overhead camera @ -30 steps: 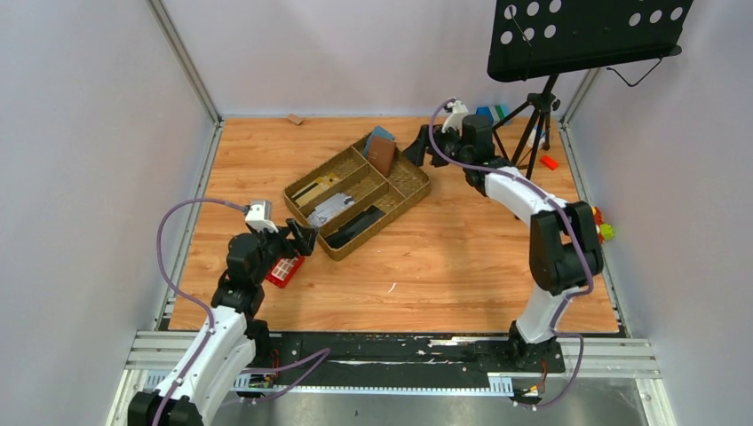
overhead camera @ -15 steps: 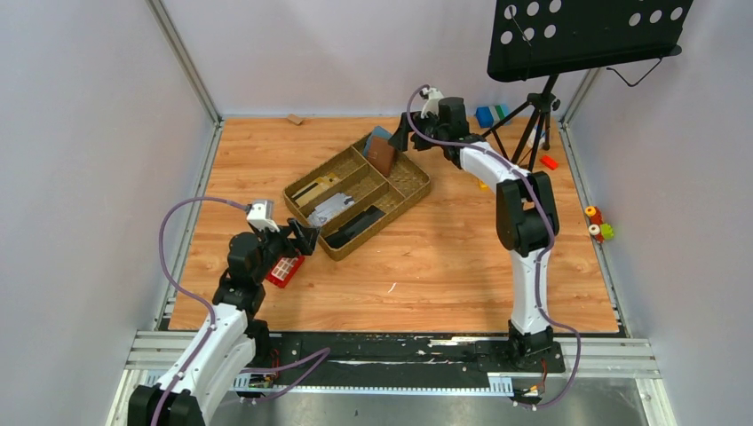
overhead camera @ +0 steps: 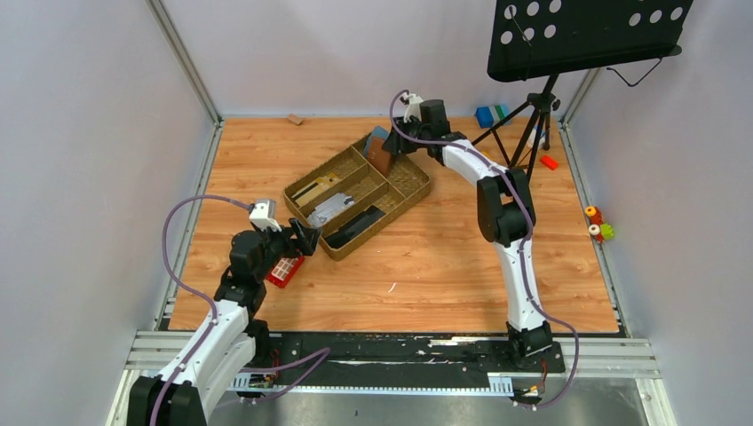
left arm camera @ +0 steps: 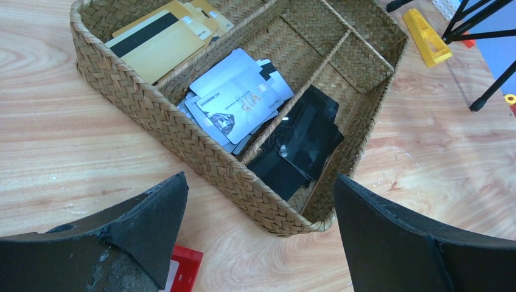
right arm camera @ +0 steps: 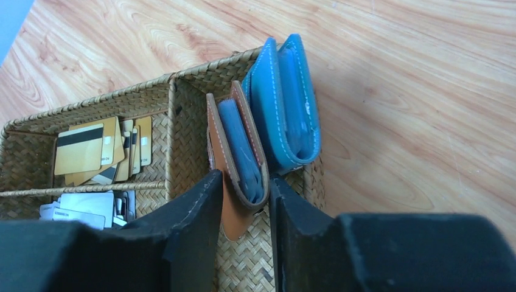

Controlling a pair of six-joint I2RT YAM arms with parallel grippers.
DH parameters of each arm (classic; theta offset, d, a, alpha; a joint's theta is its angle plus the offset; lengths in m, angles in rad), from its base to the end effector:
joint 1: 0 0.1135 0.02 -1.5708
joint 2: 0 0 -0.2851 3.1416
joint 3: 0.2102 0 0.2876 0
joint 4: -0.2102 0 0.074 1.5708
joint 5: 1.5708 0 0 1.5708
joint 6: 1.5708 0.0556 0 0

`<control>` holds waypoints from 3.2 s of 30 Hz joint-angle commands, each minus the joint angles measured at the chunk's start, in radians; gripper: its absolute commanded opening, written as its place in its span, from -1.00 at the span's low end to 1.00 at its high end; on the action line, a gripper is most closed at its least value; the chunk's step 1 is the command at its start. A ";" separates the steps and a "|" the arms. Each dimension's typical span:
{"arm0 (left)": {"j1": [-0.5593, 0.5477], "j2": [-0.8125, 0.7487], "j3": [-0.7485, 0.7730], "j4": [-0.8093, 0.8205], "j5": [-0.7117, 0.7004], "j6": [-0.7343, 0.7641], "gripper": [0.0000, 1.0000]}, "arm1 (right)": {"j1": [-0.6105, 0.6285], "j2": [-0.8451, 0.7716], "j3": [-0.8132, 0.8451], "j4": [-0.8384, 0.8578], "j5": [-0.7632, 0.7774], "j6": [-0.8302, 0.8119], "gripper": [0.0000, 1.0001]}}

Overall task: Take the credit cards out of the card holder
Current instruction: Pick up the card holder from the storage box.

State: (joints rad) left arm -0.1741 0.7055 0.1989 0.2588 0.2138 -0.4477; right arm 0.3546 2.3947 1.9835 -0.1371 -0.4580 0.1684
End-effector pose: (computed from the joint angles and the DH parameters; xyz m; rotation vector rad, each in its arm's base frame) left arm 0.1973 -0.0467 0.1829 -0.0993 1.8564 -0.6305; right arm 0.5698 0.2372 0.1852 -0.4775 2.1044 0.7921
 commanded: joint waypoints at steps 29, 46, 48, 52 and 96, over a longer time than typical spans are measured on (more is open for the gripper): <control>0.001 -0.003 -0.001 0.048 0.005 -0.024 0.97 | 0.040 -0.553 -0.333 0.073 0.015 -0.048 -1.00; 0.005 -0.101 -0.013 0.003 -0.010 -0.316 1.00 | 0.045 -1.301 -1.143 0.053 -0.053 0.005 -1.00; 0.005 -0.069 0.004 0.023 0.073 -0.394 1.00 | 0.046 -1.368 -1.175 0.012 0.004 0.001 -1.00; -0.031 -0.008 0.000 0.188 0.243 -0.586 0.99 | 0.046 -1.472 -1.295 0.084 -0.034 0.030 -1.00; -0.458 0.272 0.172 0.409 0.340 -0.135 1.00 | 0.074 -1.296 -1.273 0.237 -0.413 0.243 -1.00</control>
State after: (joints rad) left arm -0.6388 0.9771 0.3088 0.6567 0.4934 -0.6353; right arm 0.4252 1.0813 0.6651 0.0498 -0.8459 0.4240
